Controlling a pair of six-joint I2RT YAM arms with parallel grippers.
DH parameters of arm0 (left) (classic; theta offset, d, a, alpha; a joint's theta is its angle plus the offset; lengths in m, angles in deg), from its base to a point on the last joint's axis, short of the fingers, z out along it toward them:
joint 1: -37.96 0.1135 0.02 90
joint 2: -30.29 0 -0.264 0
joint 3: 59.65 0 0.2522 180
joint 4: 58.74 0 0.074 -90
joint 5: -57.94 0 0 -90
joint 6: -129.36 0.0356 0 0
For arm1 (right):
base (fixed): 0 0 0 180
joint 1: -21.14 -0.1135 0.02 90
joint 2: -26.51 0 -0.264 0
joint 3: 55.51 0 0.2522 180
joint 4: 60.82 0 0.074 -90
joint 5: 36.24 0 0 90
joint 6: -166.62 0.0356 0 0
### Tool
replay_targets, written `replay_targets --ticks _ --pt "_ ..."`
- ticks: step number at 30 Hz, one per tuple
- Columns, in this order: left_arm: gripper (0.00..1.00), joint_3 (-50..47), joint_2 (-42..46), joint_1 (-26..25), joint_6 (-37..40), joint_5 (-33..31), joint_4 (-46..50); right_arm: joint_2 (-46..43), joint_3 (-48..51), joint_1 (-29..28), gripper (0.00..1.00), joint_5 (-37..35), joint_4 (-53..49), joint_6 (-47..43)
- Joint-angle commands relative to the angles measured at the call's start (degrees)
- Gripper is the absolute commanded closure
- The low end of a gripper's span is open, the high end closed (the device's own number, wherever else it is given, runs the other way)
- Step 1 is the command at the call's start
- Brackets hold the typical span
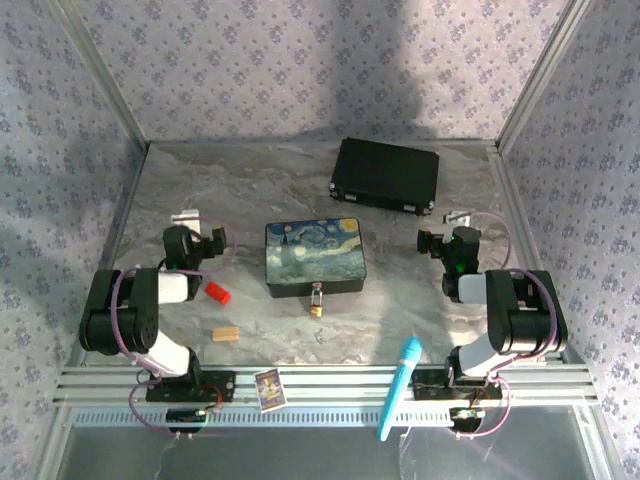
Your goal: Unlock a padlock with a key
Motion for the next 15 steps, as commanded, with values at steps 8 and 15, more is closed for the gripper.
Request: replay_targets --ticks 8,15 --pt "0.00 0.6 -0.4 0.0 0.4 1.0 -2.5 0.3 -1.2 0.1 0.01 0.3 1.3 -1.0" --pt "0.00 0.7 -0.3 0.1 0.4 1.0 -2.6 0.3 -1.2 0.3 0.01 0.6 1.2 -0.9"
